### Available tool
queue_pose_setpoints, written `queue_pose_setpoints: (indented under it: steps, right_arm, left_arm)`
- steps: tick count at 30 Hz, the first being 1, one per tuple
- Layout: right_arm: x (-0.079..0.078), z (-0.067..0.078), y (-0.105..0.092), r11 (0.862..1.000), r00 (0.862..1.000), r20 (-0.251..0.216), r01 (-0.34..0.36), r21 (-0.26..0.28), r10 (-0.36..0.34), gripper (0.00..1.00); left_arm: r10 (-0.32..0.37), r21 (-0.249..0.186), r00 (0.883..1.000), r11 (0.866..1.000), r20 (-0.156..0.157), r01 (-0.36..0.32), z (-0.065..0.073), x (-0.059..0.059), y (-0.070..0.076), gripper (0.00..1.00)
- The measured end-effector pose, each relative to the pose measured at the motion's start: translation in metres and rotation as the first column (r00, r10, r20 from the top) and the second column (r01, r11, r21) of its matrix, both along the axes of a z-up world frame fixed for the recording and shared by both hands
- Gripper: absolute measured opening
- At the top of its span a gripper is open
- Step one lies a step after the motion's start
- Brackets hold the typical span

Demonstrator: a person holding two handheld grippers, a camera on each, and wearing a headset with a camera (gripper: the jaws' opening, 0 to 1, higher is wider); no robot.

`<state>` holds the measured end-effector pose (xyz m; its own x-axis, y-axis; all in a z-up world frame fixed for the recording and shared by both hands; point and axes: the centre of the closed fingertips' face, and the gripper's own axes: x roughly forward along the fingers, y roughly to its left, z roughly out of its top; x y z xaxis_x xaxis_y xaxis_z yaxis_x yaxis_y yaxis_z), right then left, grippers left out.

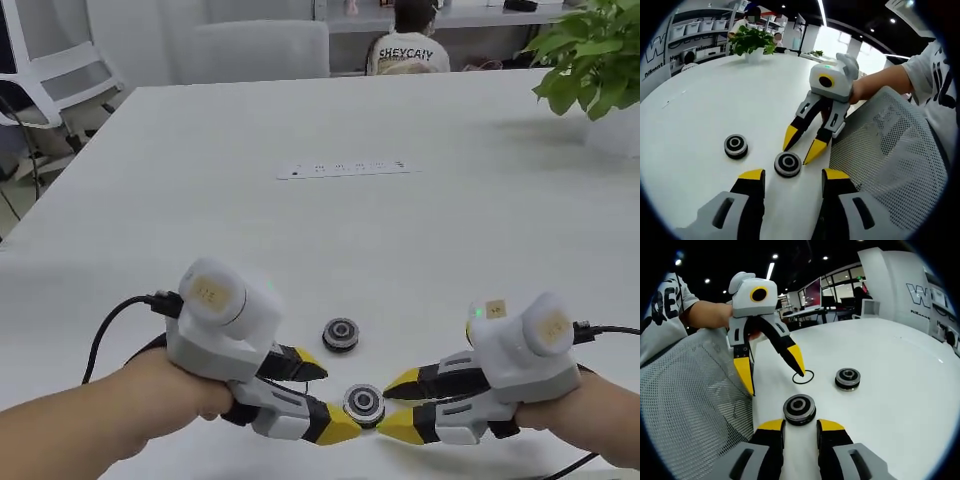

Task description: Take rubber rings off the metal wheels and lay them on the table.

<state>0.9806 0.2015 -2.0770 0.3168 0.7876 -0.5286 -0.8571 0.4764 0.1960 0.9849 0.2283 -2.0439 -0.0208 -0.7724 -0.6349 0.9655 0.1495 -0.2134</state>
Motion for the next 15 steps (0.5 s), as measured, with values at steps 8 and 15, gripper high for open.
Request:
queue_pose_setpoints:
  steps: [8, 15]
  right_arm:
    - [0.001, 0.000, 0.002, 1.000, 1.000, 0.004, -0.002, 0.001, 0.002, 0.19]
    - [0.001, -0.001, 0.002, 1.000, 1.000, 0.008, -0.005, -0.003, 0.005, 0.18]
  left_arm:
    - [-0.016, -0.006, 1.000, 1.000, 0.006, 0.016, -0.004, -0.001, -0.010, 0.34]
    - [-0.028, 0.003, 0.999, 1.000, 0.014, 0.028, -0.008, -0.001, -0.014, 0.29]
